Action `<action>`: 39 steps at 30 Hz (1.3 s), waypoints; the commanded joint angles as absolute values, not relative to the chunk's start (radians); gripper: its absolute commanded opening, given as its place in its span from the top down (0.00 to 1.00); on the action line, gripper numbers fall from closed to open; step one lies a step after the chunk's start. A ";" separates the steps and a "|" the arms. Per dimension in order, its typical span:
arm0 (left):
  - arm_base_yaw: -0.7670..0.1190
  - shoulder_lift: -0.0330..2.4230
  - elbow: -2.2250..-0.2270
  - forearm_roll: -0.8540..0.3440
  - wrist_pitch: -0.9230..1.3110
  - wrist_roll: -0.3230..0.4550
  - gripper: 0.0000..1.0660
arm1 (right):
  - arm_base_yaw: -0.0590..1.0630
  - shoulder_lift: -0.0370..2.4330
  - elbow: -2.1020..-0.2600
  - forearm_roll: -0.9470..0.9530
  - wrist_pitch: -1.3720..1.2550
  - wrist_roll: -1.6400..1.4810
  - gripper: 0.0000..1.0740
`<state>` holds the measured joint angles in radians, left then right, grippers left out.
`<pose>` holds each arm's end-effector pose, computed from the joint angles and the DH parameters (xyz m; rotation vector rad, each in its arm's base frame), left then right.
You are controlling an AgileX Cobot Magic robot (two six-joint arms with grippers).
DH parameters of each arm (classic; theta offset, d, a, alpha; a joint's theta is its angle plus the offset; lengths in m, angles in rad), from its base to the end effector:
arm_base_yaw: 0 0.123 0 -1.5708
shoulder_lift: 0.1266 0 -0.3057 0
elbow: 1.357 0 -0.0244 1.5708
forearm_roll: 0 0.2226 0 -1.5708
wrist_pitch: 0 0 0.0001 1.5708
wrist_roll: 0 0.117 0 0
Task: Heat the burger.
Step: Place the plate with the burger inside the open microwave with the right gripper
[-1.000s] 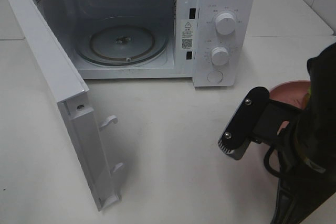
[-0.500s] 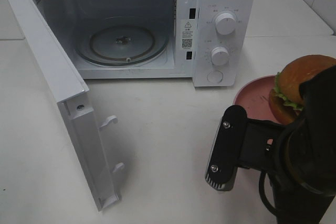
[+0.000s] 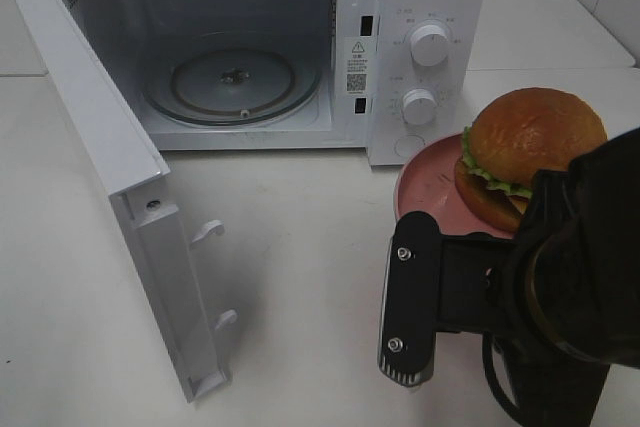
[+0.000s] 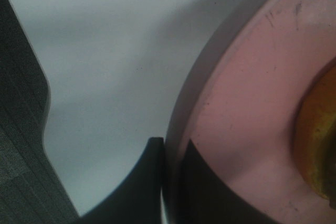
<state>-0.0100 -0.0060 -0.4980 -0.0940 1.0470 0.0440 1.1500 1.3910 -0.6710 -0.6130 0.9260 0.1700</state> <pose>-0.0276 -0.0092 0.2529 0.0584 2.0234 -0.0907 0.1264 0.1506 0.2130 -1.7421 2.1698 -0.5388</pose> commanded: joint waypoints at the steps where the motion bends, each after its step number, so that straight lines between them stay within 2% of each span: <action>1: -0.015 -0.030 -0.493 -0.102 1.030 0.044 0.09 | 1.155 1.383 -0.667 -0.678 0.919 0.126 1.00; 39: -0.015 -0.030 -0.493 -0.102 1.030 0.044 0.09 | 1.155 1.385 -0.667 -0.812 0.709 -0.169 1.00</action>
<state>-0.0100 -0.0060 -0.4980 -0.0940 1.0470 0.0440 1.1500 1.3910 -0.6630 -0.7470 0.7170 -0.1570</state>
